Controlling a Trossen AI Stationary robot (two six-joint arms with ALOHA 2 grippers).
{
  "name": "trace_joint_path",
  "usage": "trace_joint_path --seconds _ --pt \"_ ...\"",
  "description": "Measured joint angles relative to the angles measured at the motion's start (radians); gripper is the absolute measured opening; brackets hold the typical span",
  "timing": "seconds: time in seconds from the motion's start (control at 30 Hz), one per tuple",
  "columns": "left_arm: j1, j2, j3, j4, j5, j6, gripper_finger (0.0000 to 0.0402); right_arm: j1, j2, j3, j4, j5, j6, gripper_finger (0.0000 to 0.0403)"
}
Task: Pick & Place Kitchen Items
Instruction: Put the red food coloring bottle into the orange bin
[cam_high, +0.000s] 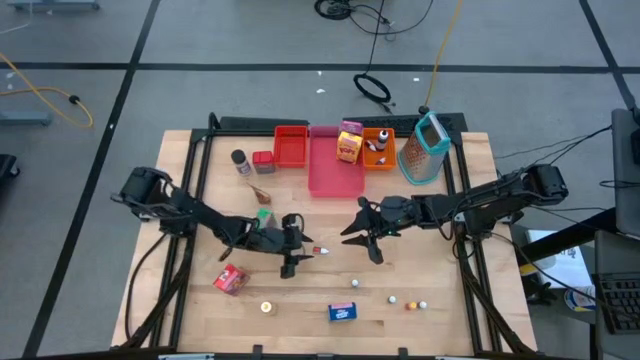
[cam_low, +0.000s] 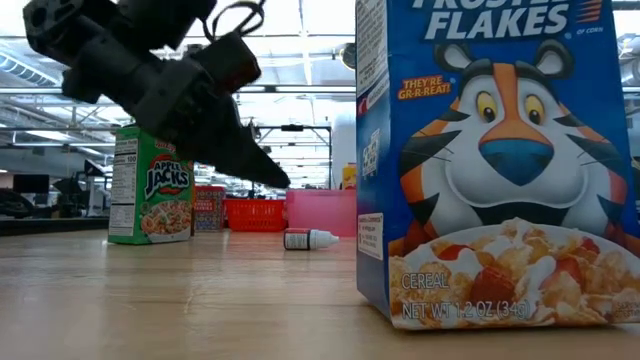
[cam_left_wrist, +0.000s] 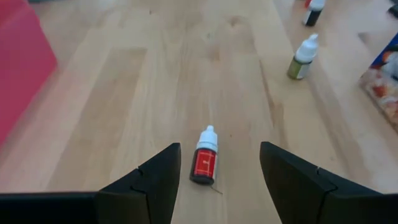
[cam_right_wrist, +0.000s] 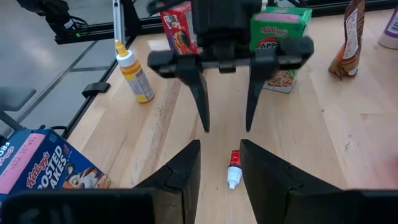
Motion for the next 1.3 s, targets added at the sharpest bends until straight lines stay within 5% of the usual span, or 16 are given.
trace_joint_path --seconds 1.3 --pt "0.035 0.215 0.079 0.021 0.029 -0.013 0.0220 0.000 0.000 -0.004 0.003 0.000 -0.004 0.0105"
